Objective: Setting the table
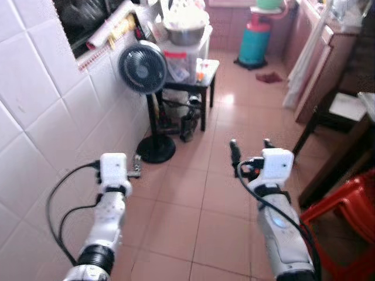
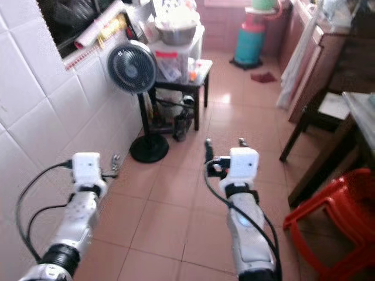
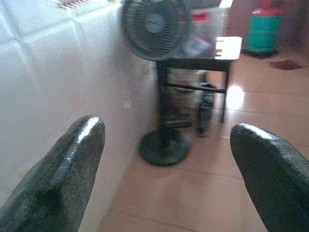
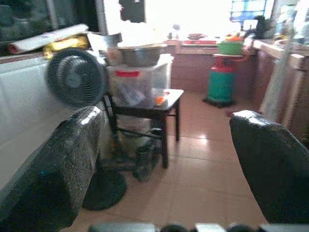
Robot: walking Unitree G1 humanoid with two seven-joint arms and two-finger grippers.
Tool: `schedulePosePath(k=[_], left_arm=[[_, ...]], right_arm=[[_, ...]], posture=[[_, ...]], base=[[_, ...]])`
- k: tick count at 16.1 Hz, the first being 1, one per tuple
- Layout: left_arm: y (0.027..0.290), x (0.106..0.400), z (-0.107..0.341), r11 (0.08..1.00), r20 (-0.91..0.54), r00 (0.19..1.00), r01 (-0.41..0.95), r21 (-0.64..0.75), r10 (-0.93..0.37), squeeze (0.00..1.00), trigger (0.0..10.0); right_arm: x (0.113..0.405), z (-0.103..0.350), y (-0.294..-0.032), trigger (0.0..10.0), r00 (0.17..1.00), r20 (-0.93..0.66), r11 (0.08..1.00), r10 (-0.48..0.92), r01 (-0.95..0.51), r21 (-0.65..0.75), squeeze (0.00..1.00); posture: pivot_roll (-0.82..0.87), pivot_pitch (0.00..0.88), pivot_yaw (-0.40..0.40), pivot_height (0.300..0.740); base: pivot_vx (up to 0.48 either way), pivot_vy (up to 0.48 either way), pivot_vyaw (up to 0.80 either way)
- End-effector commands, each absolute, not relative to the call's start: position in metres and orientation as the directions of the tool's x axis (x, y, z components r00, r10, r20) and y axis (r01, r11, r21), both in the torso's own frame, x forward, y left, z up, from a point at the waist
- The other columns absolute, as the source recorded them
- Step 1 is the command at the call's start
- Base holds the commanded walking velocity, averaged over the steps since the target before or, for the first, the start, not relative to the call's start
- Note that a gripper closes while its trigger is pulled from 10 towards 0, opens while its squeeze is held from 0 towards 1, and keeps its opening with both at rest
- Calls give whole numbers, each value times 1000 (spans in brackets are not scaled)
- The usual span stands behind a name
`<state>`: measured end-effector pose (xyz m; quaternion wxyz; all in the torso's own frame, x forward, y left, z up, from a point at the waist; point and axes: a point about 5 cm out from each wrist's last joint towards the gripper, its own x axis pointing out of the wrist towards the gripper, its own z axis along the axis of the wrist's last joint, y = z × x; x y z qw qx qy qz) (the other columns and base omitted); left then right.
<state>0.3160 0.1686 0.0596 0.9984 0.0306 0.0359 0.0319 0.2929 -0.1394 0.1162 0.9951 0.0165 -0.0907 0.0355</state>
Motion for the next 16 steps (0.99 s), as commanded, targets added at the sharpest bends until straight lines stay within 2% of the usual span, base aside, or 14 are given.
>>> schedulePosePath(k=[1,4,16], left_arm=[[171,316,59,997,-75,996,-51,52,54,0,10000],[168,316,60,1000,-69,997,-20,24,21,0,10000],[161,315,59,1000,-65,998,27,11,-26,0,10000]], right_arm=[[293,115,-141,10000,983,173,997,64,-70,29,0],[294,115,-141,10000,983,171,997,68,-73,23,0],[291,112,-138,10000,981,172,996,88,-90,7,0]], posture=[[-26,0,15,740],[-25,0,13,740],[-26,0,12,740]], base=[[0,352,-556],[186,381,-800],[269,398,0]])
